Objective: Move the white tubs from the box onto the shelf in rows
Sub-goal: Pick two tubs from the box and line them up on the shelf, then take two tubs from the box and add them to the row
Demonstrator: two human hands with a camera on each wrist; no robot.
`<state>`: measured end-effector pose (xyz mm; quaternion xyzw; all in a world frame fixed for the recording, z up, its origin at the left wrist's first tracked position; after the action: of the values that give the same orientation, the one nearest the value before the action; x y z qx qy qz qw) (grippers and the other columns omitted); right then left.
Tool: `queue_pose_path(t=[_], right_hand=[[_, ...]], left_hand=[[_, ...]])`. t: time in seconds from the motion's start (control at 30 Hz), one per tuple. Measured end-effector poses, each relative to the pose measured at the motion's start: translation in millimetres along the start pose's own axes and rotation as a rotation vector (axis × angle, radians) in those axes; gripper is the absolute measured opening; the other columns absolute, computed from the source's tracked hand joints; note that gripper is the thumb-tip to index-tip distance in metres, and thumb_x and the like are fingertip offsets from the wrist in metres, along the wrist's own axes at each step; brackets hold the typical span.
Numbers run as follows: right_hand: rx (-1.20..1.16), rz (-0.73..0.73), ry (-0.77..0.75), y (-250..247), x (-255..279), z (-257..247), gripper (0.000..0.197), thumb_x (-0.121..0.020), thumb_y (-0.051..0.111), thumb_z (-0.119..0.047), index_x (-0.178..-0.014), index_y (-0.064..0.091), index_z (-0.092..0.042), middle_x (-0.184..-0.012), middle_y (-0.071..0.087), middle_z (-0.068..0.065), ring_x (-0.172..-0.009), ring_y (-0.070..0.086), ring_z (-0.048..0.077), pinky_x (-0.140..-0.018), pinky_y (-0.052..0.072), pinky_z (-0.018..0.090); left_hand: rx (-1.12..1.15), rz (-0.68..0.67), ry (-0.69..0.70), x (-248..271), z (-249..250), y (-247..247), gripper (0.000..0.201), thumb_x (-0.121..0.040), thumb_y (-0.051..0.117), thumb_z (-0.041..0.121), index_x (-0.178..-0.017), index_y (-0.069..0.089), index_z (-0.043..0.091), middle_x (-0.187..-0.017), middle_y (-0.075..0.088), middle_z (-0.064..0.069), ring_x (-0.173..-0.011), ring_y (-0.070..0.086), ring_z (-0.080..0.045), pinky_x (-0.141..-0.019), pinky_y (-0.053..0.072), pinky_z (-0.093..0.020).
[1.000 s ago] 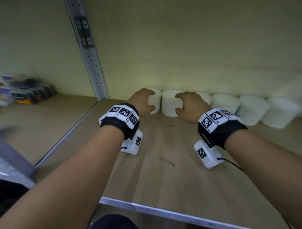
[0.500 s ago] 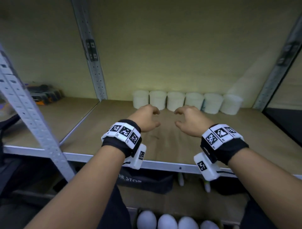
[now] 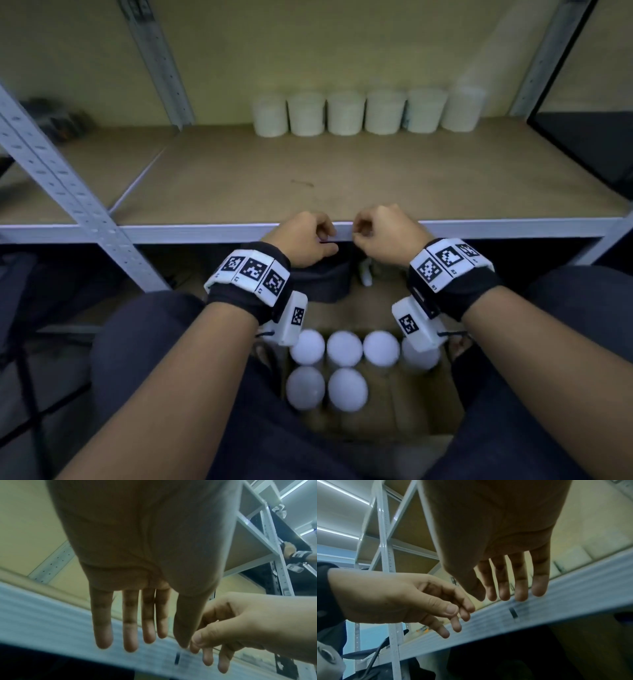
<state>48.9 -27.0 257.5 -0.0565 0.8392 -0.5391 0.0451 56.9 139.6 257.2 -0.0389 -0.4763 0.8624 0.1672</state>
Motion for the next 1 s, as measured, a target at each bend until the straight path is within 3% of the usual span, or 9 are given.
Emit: queue_pose_path(t=[0.2, 0.37, 0.47, 0.53, 0.63, 0.7, 0.77, 0.87, 1.0], right_hand=[[0.04, -0.316, 0.11, 83, 13, 37, 0.014, -0.077, 0.062, -0.028, -0.089, 0.068, -0.023, -0.101, 0.07, 0.005, -0.092, 0.066, 0.025, -0.085, 0.056, 0.039], [0.081, -0.498, 0.175, 155, 21, 60, 0.032, -0.082, 0.063, -0.024, -0.111, 0.066, -0.01, -0.108, 0.067, 0.011, -0.1, 0.064, 0.03, -0.085, 0.055, 0.036], [0.073, -0.564, 0.172, 193, 25, 73, 0.04, -0.083, 0.064, -0.029, -0.119, 0.062, -0.012, -0.12, 0.063, 0.011, -0.108, 0.061, 0.03, -0.088, 0.05, 0.035], [0.081, -0.616, 0.178, 215, 28, 80, 0.045, -0.083, 0.064, -0.03, -0.125, 0.058, -0.013, -0.126, 0.06, 0.011, -0.112, 0.059, 0.03, -0.09, 0.048, 0.034], [0.13, -0.698, 0.166, 242, 33, 85, 0.054, -0.086, 0.062, -0.033, -0.135, 0.047, -0.018, -0.14, 0.048, 0.009, -0.123, 0.052, 0.029, -0.099, 0.045, 0.035], [0.141, -0.774, 0.187, 263, 39, 90, 0.059, -0.086, 0.062, -0.038, -0.139, 0.04, -0.022, -0.144, 0.038, 0.009, -0.125, 0.047, 0.033, -0.102, 0.043, 0.039], [0.158, -0.827, 0.186, 282, 47, 95, 0.065, -0.081, 0.064, -0.045, -0.137, 0.037, -0.026, -0.14, 0.035, 0.008, -0.12, 0.046, 0.038, -0.1, 0.044, 0.047], [0.207, -0.861, 0.15, 304, 61, 102, 0.075, -0.074, 0.069, -0.048, -0.137, 0.033, -0.028, -0.137, 0.031, 0.007, -0.121, 0.043, 0.042, -0.098, 0.043, 0.049], [0.237, -0.739, 0.113, 328, 74, 104, 0.084, -0.063, 0.077, -0.042, -0.136, 0.037, -0.03, -0.135, 0.025, 0.008, -0.119, 0.045, 0.038, -0.094, 0.044, 0.044]], left_hand=[[-0.01, -0.294, -0.144, 0, -35, 72, 0.019, -0.079, 0.074, 0.024, -0.095, 0.066, 0.019, -0.086, 0.063, 0.003, -0.086, 0.06, -0.016, -0.087, 0.051, -0.032], [-0.043, -0.45, -0.267, -4, -77, 137, 0.036, -0.077, 0.075, 0.021, -0.111, 0.064, 0.014, -0.112, 0.066, -0.007, -0.095, 0.061, -0.023, -0.081, 0.049, -0.029], [-0.067, -0.535, -0.305, -3, -94, 167, 0.039, -0.077, 0.073, 0.02, -0.113, 0.062, 0.01, -0.111, 0.066, -0.009, -0.098, 0.061, -0.026, -0.079, 0.049, -0.03], [-0.086, -0.602, -0.33, -2, -106, 188, 0.031, -0.074, 0.071, 0.018, -0.098, 0.061, 0.001, -0.099, 0.067, -0.015, -0.081, 0.059, -0.025, -0.067, 0.048, -0.026], [-0.148, -0.689, -0.351, -3, -133, 223, 0.021, -0.066, 0.074, 0.038, -0.078, 0.066, 0.023, -0.1, 0.068, -0.013, -0.089, 0.066, -0.03, -0.08, 0.057, -0.039], [-0.199, -0.762, -0.367, 4, -144, 239, 0.042, -0.069, 0.073, 0.042, -0.108, 0.06, 0.032, -0.119, 0.055, -0.004, -0.108, 0.057, -0.03, -0.089, 0.052, -0.043], [-0.226, -0.782, -0.408, 12, -157, 257, 0.076, -0.075, 0.073, 0.037, -0.139, 0.034, 0.029, -0.143, 0.032, -0.006, -0.129, 0.041, -0.034, -0.099, 0.044, -0.049], [-0.252, -0.743, -0.454, 25, -174, 280, 0.089, -0.068, 0.074, 0.036, -0.139, 0.02, 0.041, -0.146, 0.017, 0.006, -0.137, 0.026, -0.039, -0.097, 0.041, -0.06], [-0.329, -0.61, -0.402, 37, -174, 289, 0.064, -0.078, 0.065, 0.029, -0.134, 0.034, 0.025, -0.133, 0.027, -0.005, -0.12, 0.035, -0.04, -0.095, 0.042, -0.052]])
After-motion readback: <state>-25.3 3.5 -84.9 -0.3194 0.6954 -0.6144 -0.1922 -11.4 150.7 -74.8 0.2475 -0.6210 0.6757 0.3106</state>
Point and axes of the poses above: each hand's wrist, its own x-axis away from the middle knuckle, its own y-axis out of the palm, z = x × y, the point moved 1 cm from there along -x, towards the middle knuckle
